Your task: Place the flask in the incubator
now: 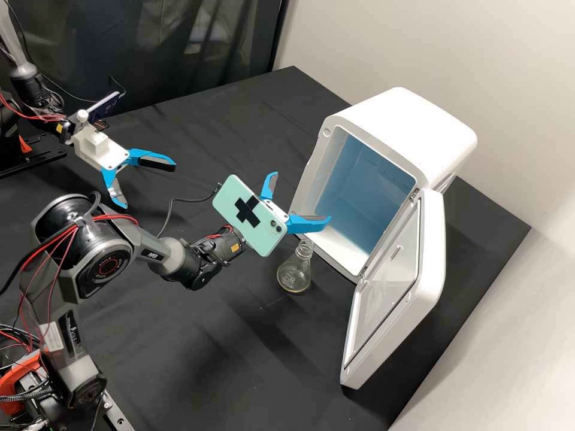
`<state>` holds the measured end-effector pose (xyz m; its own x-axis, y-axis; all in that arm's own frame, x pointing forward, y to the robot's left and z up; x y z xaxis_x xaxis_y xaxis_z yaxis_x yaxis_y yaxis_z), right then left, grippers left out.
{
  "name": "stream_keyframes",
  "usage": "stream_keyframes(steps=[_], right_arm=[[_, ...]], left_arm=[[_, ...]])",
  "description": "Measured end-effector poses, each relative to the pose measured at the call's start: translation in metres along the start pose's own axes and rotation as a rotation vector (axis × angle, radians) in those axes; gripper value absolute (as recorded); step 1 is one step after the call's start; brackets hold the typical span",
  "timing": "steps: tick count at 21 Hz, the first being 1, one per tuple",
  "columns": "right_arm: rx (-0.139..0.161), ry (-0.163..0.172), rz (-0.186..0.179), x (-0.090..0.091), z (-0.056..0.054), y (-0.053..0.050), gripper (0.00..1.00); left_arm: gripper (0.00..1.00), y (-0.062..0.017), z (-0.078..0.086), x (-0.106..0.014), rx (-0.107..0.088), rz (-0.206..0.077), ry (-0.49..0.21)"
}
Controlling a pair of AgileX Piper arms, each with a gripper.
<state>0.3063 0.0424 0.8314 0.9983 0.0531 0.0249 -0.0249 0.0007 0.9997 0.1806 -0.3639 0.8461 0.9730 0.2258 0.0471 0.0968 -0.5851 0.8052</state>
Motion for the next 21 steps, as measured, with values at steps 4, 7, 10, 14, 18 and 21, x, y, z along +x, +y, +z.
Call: stream_keyframes(steps=[4, 7, 10, 14, 18, 21], right_arm=[[0.000, -0.008, -0.006, -0.012, 0.008, -0.007, 1.00], [-0.003, -0.071, -0.040, -0.030, 0.021, -0.012, 1.00], [-0.052, -0.067, -0.027, -0.045, 0.029, -0.011, 1.00], [-0.072, -0.068, -0.033, -0.054, 0.035, -0.012, 1.00], [-0.090, -0.083, -0.064, -0.056, 0.045, -0.022, 1.00], [-0.116, -0.114, -0.100, -0.057, 0.054, -0.030, 1.00]], left_arm=[[1.00, -0.0014, -0.004, -0.007, -0.004, 0.015, 0.014], [1.00, -0.0012, -0.006, -0.008, 0.000, 0.016, 0.021], [1.00, -0.0018, -0.006, -0.008, -0.003, 0.013, 0.020], [1.00, -0.0015, -0.006, -0.008, -0.003, 0.016, 0.019], [1.00, -0.0016, -0.006, -0.008, -0.004, 0.016, 0.019], [1.00, -0.0025, -0.005, -0.009, -0.006, 0.012, 0.019]])
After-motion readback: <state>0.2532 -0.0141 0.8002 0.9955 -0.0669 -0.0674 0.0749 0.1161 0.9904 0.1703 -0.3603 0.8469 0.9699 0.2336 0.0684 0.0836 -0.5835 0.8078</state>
